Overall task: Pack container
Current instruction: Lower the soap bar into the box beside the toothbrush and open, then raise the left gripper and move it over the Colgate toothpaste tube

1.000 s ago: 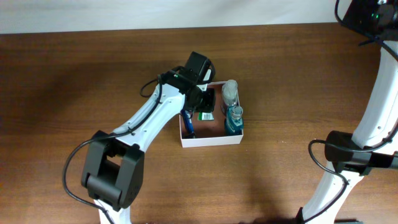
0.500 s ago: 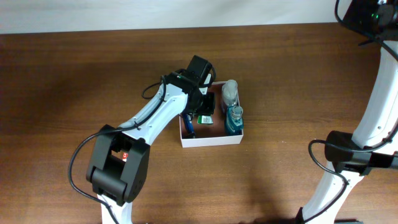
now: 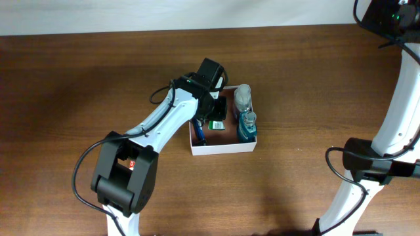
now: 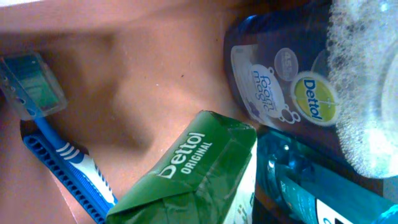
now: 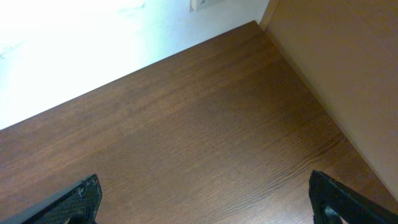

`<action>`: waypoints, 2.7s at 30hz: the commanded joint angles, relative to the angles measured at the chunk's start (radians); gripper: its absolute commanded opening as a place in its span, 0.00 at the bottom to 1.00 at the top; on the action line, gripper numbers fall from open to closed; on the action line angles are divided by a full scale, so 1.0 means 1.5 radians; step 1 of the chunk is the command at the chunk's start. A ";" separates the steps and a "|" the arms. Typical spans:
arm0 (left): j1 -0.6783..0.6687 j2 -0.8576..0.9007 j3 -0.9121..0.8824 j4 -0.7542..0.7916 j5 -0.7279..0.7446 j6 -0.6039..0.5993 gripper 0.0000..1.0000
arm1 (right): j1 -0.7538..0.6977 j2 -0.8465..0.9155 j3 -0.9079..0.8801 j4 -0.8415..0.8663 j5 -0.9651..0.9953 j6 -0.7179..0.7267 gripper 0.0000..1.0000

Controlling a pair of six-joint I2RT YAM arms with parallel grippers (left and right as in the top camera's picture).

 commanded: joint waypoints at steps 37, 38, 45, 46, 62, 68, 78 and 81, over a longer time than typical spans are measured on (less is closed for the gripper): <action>0.096 -0.144 0.038 -0.070 -0.021 0.030 0.37 | -0.002 -0.005 0.004 0.001 0.006 0.000 0.98; 0.115 -0.156 0.038 -0.081 -0.025 0.032 0.37 | -0.002 -0.005 0.004 0.001 0.006 0.000 0.98; 0.218 -0.173 0.038 -0.187 -0.057 0.059 0.38 | -0.002 -0.005 0.004 0.001 0.006 0.000 0.98; 0.232 -0.172 0.038 -0.211 -0.057 0.067 0.39 | -0.002 -0.005 0.004 0.001 0.006 0.000 0.98; 0.314 -0.168 -0.164 -0.246 -0.189 0.086 0.51 | -0.002 -0.005 0.004 0.001 0.006 0.000 0.98; 0.315 -0.167 -0.249 -0.199 -0.188 0.086 0.51 | -0.002 -0.005 0.004 0.001 0.006 0.000 0.98; 0.315 -0.167 -0.345 -0.120 -0.188 0.086 0.73 | -0.002 -0.005 0.004 0.001 0.006 0.000 0.98; 0.315 -0.167 -0.375 -0.089 -0.188 0.086 0.75 | -0.002 -0.005 0.004 0.001 0.006 0.000 0.98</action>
